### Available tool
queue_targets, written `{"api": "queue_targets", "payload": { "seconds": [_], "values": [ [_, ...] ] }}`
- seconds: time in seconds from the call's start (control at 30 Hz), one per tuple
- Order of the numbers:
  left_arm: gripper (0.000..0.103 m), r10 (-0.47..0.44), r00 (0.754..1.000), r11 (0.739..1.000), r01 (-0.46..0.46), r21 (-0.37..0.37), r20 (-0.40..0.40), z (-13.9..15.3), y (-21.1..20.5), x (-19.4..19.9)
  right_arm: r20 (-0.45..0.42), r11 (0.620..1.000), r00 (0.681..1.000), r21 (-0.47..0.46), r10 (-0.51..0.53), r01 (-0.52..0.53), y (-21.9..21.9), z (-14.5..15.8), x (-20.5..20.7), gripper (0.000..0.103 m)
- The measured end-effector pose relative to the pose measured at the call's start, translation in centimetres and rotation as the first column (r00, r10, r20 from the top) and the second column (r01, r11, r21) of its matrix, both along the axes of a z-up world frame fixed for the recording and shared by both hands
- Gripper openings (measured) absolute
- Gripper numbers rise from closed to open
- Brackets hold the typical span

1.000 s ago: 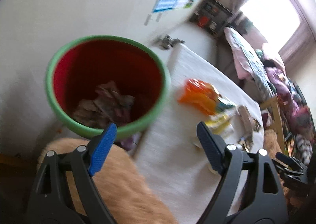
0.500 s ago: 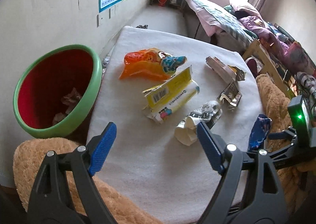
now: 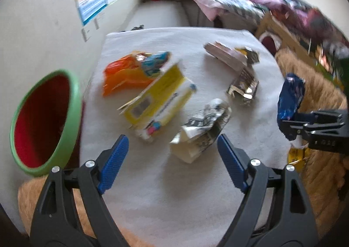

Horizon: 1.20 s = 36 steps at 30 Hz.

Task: Collect trash
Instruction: 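Reach the left tool to a printed paper cup while the right tool reaches a blue wrapper, then grasp the paper cup with the left tool while the right tool grasps the blue wrapper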

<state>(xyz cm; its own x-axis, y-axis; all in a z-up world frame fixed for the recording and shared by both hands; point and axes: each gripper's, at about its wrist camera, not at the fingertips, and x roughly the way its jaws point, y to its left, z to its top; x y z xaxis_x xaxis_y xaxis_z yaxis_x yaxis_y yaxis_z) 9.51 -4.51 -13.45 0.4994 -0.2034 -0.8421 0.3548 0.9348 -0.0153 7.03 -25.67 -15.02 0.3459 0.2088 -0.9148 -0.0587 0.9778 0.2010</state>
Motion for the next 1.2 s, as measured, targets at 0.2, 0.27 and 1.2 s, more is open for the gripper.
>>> {"api": "queue_targets", "payload": {
  "seconds": [0.2, 0.27, 1.2],
  "values": [
    [0.073, -0.099, 0.993, 0.982, 0.108, 0.152, -0.062, -3.5, -4.5, 1.3, -0.047, 1.000, 0.999, 0.017, 0.008, -0.007, 0.1, -0.7, 0.6, 0.046],
    [0.052, -0.116, 0.988, 0.975, 0.133, 0.178, -0.105, -4.8, -5.0, 1.5, -0.072, 1.000, 0.997, -0.005, 0.021, -0.022, 0.7, -1.3, 0.7, 0.049],
    [0.054, -0.015, 0.979, 1.000, 0.010, -0.029, -0.204, -3.6, -1.3, 0.2, -0.071, 0.997, 0.995, -0.012, -0.076, 0.075, -1.1, -1.4, 0.2, 0.071]
  ]
}}
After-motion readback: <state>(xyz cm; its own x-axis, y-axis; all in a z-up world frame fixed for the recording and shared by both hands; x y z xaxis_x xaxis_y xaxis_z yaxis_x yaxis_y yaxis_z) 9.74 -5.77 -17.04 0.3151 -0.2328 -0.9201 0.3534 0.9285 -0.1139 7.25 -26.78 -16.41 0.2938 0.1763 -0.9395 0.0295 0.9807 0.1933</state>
